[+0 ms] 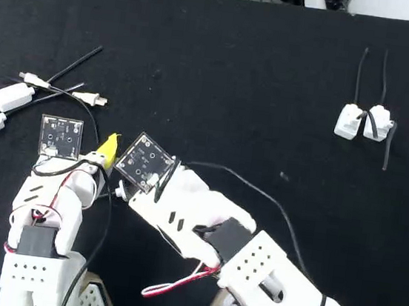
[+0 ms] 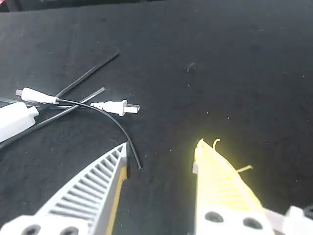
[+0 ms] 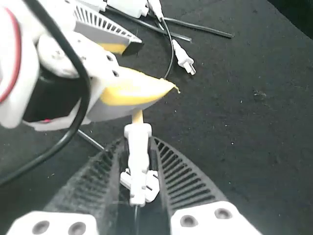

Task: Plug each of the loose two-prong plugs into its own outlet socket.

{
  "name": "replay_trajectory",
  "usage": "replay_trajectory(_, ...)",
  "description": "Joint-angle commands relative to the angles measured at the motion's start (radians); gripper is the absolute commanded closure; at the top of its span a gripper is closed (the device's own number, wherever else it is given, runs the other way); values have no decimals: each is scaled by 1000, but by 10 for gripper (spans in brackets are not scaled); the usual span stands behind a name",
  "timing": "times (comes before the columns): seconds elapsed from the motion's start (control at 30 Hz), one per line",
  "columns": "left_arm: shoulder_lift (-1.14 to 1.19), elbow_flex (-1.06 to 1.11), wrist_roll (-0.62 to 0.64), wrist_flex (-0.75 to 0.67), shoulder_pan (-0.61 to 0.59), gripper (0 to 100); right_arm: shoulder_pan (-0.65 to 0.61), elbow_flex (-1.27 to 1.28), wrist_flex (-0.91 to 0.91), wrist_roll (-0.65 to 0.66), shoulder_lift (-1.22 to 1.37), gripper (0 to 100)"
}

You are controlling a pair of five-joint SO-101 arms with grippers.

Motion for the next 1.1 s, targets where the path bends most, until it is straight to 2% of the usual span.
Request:
replay_trajectory(0.0,-9,-7,-2,-11,-1,776,-14,-5,-15,-5,-33,988)
replay_trajectory(0.2,-9,4,-6,-11,39,776,-14,-1,-17,-32,-33,988)
replay_trajectory(0.33,-9,-50,3,-15,-30,776,-14,2,-8,-38,-30,988)
replay_trajectory(0.5,-9,-88,78,-9,-35,776,-14,-21,-14,-40,70,988)
replay_trajectory(0.67,-9,-45,72,-12,8,774,-14,-71,-9,-40,143,988)
replay_trajectory(0.83,-9,12,0,-17,59,776,-11,-68,3,-75,82,988)
replay_trajectory(1.07,-9,35,0,-11,101,776,-9,-50,31,-89,-7,988)
